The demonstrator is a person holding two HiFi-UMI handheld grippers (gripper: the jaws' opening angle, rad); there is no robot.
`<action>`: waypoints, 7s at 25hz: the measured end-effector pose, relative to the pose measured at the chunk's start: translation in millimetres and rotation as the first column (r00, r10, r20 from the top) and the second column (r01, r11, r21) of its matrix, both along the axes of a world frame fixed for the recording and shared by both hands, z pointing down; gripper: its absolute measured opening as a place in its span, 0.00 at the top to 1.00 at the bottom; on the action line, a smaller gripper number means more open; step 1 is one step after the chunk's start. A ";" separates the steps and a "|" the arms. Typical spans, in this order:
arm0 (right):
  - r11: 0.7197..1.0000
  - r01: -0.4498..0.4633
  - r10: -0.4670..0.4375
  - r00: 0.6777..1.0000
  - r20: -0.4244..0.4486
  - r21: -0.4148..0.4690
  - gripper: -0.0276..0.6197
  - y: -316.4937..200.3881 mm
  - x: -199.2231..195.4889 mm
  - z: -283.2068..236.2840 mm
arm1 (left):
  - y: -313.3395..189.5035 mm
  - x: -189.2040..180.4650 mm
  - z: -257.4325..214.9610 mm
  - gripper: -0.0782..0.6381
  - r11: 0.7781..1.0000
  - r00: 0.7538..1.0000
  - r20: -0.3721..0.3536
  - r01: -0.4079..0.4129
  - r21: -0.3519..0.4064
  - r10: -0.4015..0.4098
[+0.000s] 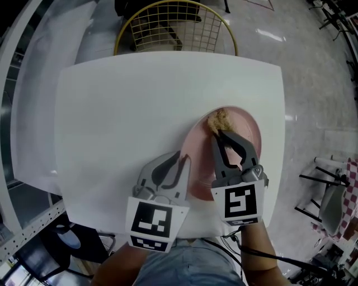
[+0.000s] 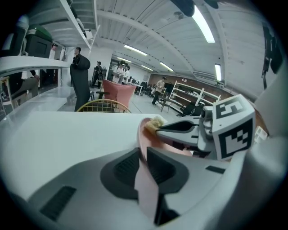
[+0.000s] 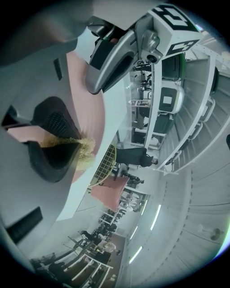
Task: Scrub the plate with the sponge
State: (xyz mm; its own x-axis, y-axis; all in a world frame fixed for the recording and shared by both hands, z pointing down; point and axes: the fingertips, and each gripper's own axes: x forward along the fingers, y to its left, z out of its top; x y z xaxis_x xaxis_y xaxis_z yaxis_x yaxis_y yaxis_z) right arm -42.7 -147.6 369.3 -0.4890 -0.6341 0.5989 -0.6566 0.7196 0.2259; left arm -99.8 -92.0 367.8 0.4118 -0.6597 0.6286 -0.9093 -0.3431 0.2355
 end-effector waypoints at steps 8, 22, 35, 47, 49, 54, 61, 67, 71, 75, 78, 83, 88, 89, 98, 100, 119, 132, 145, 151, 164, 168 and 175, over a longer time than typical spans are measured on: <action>0.994 0.104 -0.104 0.995 0.010 -0.024 0.91 22.0 -17.9 1.1 | -1.4 -2.8 6.4 0.82 1.000 1.000 -0.003 0.015 -0.021 -0.015; 0.969 0.244 -0.243 0.969 0.036 -0.036 0.91 70.6 -28.1 6.0 | -0.1 -6.8 16.0 0.86 0.998 0.998 0.007 0.060 -0.034 -0.060; 0.931 0.356 -0.350 0.933 0.079 -0.082 0.91 122.3 -26.1 9.9 | 7.6 -3.5 11.7 0.86 0.998 0.997 0.030 0.067 -0.022 -0.066; 0.894 0.408 -0.393 0.912 0.117 -0.182 0.91 177.3 -17.3 18.4 | 14.6 -1.7 5.1 0.86 0.998 0.997 0.046 0.056 -0.001 -0.056; 0.896 0.395 -0.380 0.919 0.109 -0.204 0.91 182.2 -9.3 22.1 | 15.3 -1.8 4.3 0.86 0.998 0.997 0.050 0.056 0.002 -0.056; 0.909 0.335 -0.327 0.942 0.076 -0.249 0.91 187.8 12.0 31.2 | 18.2 -3.7 3.3 0.86 0.999 0.997 0.064 0.052 0.002 -0.052; 0.953 0.164 -0.168 0.986 0.009 -0.256 0.91 179.2 44.2 36.5 | 23.0 -3.0 -1.1 0.86 0.999 0.996 0.071 0.051 0.005 -0.051; 0.974 -0.035 0.026 0.999 -0.042 -0.225 0.91 160.0 75.8 39.3 | 26.3 -2.1 -4.7 0.86 0.999 0.997 0.066 0.048 0.008 -0.048; 0.968 -0.124 0.120 0.992 -0.035 -0.218 0.91 146.8 89.5 38.9 | 27.6 -0.9 -6.5 0.86 0.999 0.997 0.065 0.043 0.011 -0.044; 0.959 -0.180 0.181 0.983 -0.016 -0.220 0.91 132.4 98.0 36.8 | 28.2 0.0 -7.5 0.86 0.999 0.997 0.060 0.039 0.011 -0.040; 0.951 -0.210 0.216 0.976 0.002 -0.227 0.91 122.4 102.1 36.1 | 28.8 0.4 -6.5 0.86 0.999 0.998 0.059 0.032 0.010 -0.033; 0.944 -0.246 0.255 0.967 0.014 -0.221 0.91 103.1 106.5 33.3 | 27.4 2.1 -7.4 0.86 1.000 0.998 0.064 0.018 0.013 -0.018; 0.940 -0.277 0.285 0.959 0.007 -0.200 0.91 80.5 112.5 29.8 | 27.6 7.0 -7.0 0.86 1.000 0.998 0.059 0.001 0.010 -0.001; 0.939 -0.281 0.287 0.958 0.006 -0.196 0.91 75.9 113.6 28.8 | 27.7 8.7 -7.2 0.86 1.000 0.998 0.057 -0.003 0.010 0.002; 0.957 -0.242 0.245 0.969 -0.002 -0.161 0.91 54.8 95.6 22.9 | 28.0 11.8 -8.6 0.86 1.000 0.999 0.041 -0.009 0.006 0.009; 0.963 -0.223 0.226 0.974 0.001 -0.151 0.91 51.5 89.3 20.6 | 27.5 11.9 -8.8 0.85 1.000 0.999 0.038 -0.006 0.007 0.006; 0.992 0.055 -0.049 0.997 0.059 -0.109 0.91 81.7 -0.5 -1.1 | 31.1 0.1 -2.1 0.86 1.000 0.999 0.030 0.019 -0.010 -0.019; 0.971 0.184 -0.168 0.980 0.111 -0.152 0.91 141.3 -21.6 5.4 | 37.5 -3.8 5.7 0.86 0.999 0.999 0.018 0.028 -0.028 -0.027; 0.951 0.192 -0.169 0.979 0.116 -0.243 0.91 179.0 4.3 19.0 | 36.6 -3.2 6.0 0.86 0.999 0.998 0.050 0.027 -0.028 -0.026; 0.956 0.111 -0.089 0.992 0.093 -0.272 0.91 179.7 35.6 26.5 | 34.4 0.7 2.0 0.86 0.999 0.997 0.066 0.029 -0.022 -0.027; 0.956 -0.123 0.139 0.989 0.043 -0.268 0.91 131.6 92.3 30.8 | 33.1 9.1 -3.0 0.86 1.000 0.996 0.085 0.008 -0.022 -0.006; 0.951 -0.159 0.175 0.984 0.038 -0.263 0.91 117.3 96.5 30.8 | 32.4 10.3 -2.4 0.86 1.000 0.997 0.081 -0.004 -0.025 0.006; 0.950 -0.198 0.209 0.978 0.021 -0.243 0.91 96.6 99.9 31.0 | 31.2 13.1 -2.1 0.86 1.000 0.997 0.075 -0.011 -0.027 0.013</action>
